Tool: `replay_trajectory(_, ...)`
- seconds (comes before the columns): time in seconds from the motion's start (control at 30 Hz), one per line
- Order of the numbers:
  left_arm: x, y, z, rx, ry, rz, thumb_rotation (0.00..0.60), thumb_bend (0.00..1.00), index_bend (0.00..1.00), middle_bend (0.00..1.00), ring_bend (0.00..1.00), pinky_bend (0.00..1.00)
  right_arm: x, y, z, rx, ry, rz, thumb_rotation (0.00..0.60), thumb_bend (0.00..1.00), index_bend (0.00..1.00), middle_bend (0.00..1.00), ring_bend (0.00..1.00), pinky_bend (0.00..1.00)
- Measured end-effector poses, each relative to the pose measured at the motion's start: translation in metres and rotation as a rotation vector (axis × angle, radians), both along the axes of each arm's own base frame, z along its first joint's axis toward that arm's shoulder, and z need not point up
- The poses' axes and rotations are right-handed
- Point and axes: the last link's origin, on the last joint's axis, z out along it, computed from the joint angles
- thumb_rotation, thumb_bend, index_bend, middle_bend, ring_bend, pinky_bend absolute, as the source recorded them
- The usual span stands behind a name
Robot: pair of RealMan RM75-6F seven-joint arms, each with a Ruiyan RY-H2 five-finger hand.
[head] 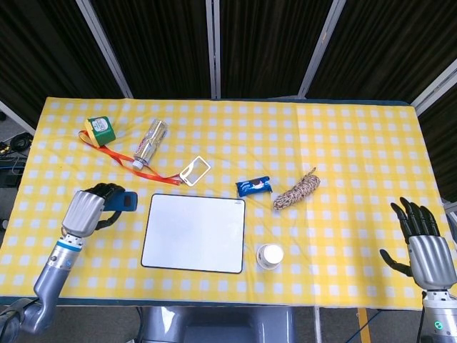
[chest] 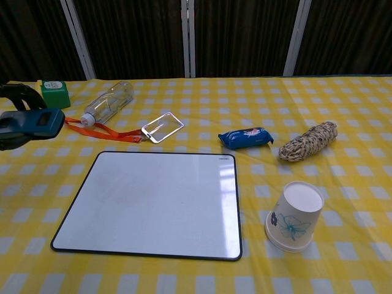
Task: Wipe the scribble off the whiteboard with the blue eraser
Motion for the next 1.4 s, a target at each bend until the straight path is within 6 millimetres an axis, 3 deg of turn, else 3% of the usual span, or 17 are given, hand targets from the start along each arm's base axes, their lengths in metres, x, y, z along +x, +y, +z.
replay_trajectory(0.17, -0.017, -0.007, 0.001, 0.006, 0.049, 0.044, 0.6, 0.63, 0.72, 0.54, 0.53, 0.48, 0.0, 0.001, -0.002, 0.004, 0.006, 0.0, 0.6, 0.11, 0.06, 0.0, 0.0, 0.0)
replay_trajectory(0.5, -0.031, -0.012, -0.026, -0.094, 0.03, 0.111, 0.6, 0.49, 0.46, 0.3, 0.34, 0.36, 0.0, 0.001, -0.005, 0.015, 0.017, -0.01, 0.6, 0.11, 0.06, 0.0, 0.0, 0.0)
replay_trajectory(0.57, -0.032, -0.014, -0.03, -0.115, 0.029, 0.117, 0.6, 0.46, 0.38, 0.18, 0.25, 0.3, 0.0, 0.001, -0.005, 0.015, 0.018, -0.012, 0.6, 0.12, 0.06, 0.0, 0.0, 0.0)
replay_trajectory(0.63, -0.033, -0.016, -0.034, -0.137, 0.034, 0.123, 0.6, 0.41, 0.22, 0.03, 0.09, 0.16, -0.001, 0.001, -0.005, 0.018, 0.019, -0.017, 0.6, 0.11, 0.06, 0.0, 0.0, 0.0)
replay_trajectory(0.7, -0.035, -0.019, -0.036, -0.148, 0.046, 0.129, 0.6, 0.36, 0.09, 0.0, 0.01, 0.05, -0.001, 0.001, -0.005, 0.021, 0.021, -0.022, 0.6, 0.11, 0.06, 0.0, 0.0, 0.0)
replay_trajectory(0.77, -0.036, -0.02, -0.036, -0.152, 0.058, 0.135, 0.6, 0.3, 0.01, 0.0, 0.0, 0.0, -0.002, 0.0, -0.005, 0.023, 0.022, -0.025, 0.6, 0.11, 0.06, 0.0, 0.0, 0.0)
replay_trajectory(0.97, -0.036, -0.024, -0.027, -0.152, 0.048, 0.177, 0.6, 0.22, 0.0, 0.0, 0.0, 0.0, -0.002, 0.0, -0.005, 0.025, 0.026, -0.026, 0.6, 0.11, 0.06, 0.0, 0.0, 0.0)
replay_trajectory(1.27, -0.035, -0.039, 0.003, -0.09, 0.034, 0.191, 0.6, 0.19, 0.0, 0.0, 0.0, 0.0, -0.001, 0.0, -0.007, 0.029, 0.033, -0.017, 0.6, 0.11, 0.06, 0.0, 0.0, 0.0)
replay_trajectory(1.4, -0.036, -0.052, 0.02, -0.029, 0.019, 0.192, 0.6, 0.12, 0.0, 0.0, 0.0, 0.0, -0.001, 0.0, -0.008, 0.028, 0.032, -0.008, 0.6, 0.11, 0.05, 0.0, 0.0, 0.0)
